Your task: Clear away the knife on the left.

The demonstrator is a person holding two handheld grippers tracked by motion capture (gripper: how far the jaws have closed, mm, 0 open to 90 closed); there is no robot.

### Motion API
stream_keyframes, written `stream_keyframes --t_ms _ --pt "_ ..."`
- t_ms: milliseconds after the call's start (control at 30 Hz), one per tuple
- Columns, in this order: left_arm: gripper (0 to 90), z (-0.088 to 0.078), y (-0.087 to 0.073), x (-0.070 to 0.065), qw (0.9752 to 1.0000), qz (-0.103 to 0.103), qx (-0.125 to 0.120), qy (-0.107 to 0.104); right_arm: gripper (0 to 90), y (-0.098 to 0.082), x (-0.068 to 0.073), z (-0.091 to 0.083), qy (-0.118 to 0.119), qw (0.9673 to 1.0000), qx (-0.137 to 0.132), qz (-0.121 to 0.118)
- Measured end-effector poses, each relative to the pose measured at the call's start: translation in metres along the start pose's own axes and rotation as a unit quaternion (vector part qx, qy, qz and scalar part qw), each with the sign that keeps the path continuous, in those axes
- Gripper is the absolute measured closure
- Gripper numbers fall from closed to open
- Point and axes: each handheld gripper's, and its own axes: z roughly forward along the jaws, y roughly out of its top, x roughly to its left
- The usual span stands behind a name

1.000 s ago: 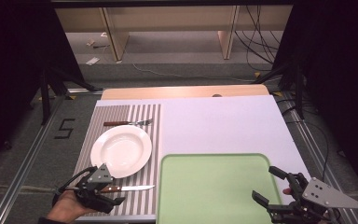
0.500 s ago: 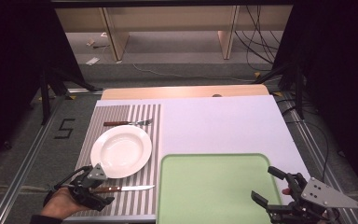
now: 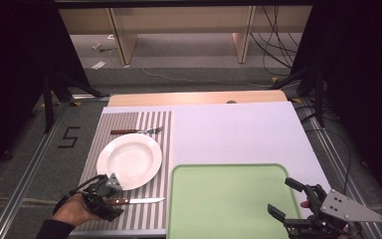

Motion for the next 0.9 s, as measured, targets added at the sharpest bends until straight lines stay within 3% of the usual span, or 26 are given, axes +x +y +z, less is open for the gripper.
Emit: stream_keyframes --t_ms 167,467,500,633,767,900 --pt "30.9 0.003 0.005 -0.002 1.0 0.002 0.001 -0.009 12.1 0.0 0.0 0.0 0.0 1.0 0.001 0.0" --pt "34.4 0.008 0.017 -0.007 0.9994 0.022 0.013 -0.023 12.5 0.0 0.0 0.0 0.001 1.0 0.001 -0.001" --pt "37.6 0.008 0.017 -0.009 0.9994 0.012 0.02 -0.024 12.6 0.0 0.0 0.0 0.001 1.0 0.001 -0.002" --pt "41.0 0.008 0.022 -0.012 0.999 0.024 0.03 -0.024 12.7 0.0 0.0 0.0 0.001 1.0 0.001 -0.001" --pt "50.3 0.008 0.028 -0.011 0.9985 0.018 0.042 -0.029 12.7 0.0 0.0 0.0 0.001 1.0 0.001 -0.002" --pt "59.0 0.008 0.036 -0.009 0.996 0.026 0.081 -0.029 12.9 0.0 0.0 0.0 0.0 1.0 0.001 -0.003"
